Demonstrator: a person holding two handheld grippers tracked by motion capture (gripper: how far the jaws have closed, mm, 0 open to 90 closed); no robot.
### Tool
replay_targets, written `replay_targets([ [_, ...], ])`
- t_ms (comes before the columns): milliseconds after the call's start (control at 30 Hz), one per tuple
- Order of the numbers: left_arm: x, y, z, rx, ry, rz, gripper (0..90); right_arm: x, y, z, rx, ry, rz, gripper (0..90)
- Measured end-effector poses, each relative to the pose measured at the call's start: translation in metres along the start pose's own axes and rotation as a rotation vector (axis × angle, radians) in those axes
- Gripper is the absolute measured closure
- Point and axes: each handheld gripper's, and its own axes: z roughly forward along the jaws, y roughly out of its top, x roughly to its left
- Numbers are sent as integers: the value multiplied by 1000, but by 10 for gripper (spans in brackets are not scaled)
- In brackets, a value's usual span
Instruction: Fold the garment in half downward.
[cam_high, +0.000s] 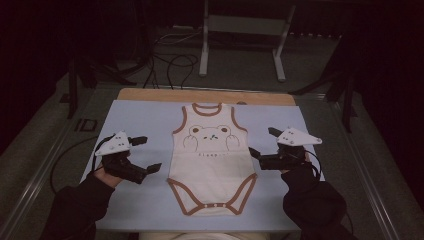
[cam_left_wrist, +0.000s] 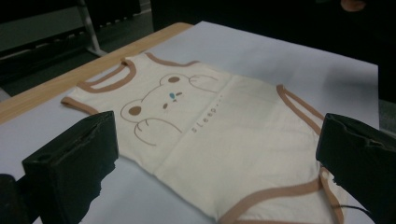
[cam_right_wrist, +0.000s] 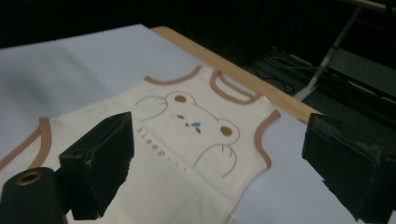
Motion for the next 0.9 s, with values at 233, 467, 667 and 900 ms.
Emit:
replay_targets([
  [233,9,5,12,15,18,10,1,-5,-2,19,20,15,9,93],
  [467,19,5,28,20,31,0,1,-12,-3,35,28,30,26,93],
  [667,27,3,43,43,31,-19,1,-17,-7,48,46,39,43,93],
  [900,35,-4,62,74,33,-45,1,-25,-23,64,72,62,85,93],
])
